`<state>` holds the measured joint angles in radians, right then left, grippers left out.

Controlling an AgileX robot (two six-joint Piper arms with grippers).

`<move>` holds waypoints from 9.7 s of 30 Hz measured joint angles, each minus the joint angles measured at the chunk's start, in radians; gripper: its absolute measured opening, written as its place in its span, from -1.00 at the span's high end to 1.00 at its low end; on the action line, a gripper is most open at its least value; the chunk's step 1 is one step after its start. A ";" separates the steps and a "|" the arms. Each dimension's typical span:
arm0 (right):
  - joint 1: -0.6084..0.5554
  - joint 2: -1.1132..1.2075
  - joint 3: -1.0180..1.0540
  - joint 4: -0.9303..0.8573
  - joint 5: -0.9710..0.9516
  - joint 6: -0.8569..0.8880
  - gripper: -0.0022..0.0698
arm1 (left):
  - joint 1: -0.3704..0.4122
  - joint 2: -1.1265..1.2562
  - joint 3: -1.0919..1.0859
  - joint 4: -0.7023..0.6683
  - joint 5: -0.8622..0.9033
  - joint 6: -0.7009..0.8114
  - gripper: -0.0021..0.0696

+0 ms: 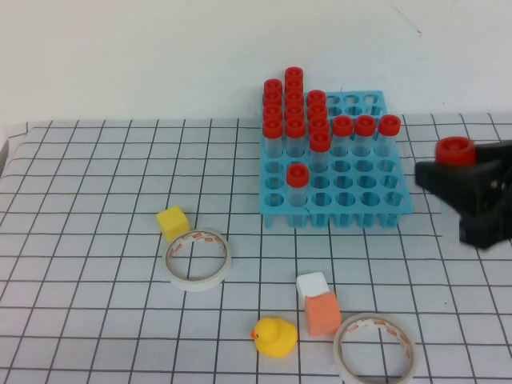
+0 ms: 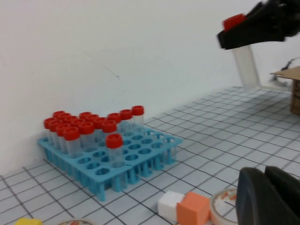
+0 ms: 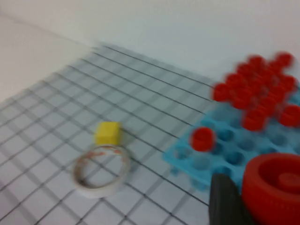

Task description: Place the test tubes

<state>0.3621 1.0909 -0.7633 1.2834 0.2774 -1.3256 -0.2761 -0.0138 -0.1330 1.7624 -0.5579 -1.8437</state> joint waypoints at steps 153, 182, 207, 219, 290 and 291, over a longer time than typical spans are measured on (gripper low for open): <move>0.002 -0.858 0.451 -1.786 -0.229 1.680 0.94 | 0.000 0.000 0.000 0.007 -0.301 -0.001 0.95; -0.352 -1.068 0.775 -1.283 -0.107 1.326 0.94 | 0.000 -0.002 0.000 0.007 -0.388 -0.001 0.95; -0.354 -1.103 0.786 -1.377 0.048 1.519 0.94 | 0.000 -0.002 0.000 0.007 -0.398 -0.001 0.95; -0.354 -1.103 0.784 -1.370 0.054 1.519 0.94 | 0.000 -0.002 0.000 0.007 -0.398 -0.001 0.95; -0.356 -1.103 0.783 -1.363 0.062 1.519 0.94 | 0.248 -0.002 0.150 -1.903 0.863 2.050 0.95; -0.356 -1.103 0.783 -1.363 0.062 1.519 0.94 | 0.248 -0.002 0.150 -1.903 0.863 2.050 0.95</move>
<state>0.0063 -0.0117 0.0195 -0.0791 0.3397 0.1934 -0.0282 -0.0154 0.0168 -0.1408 0.3051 0.2065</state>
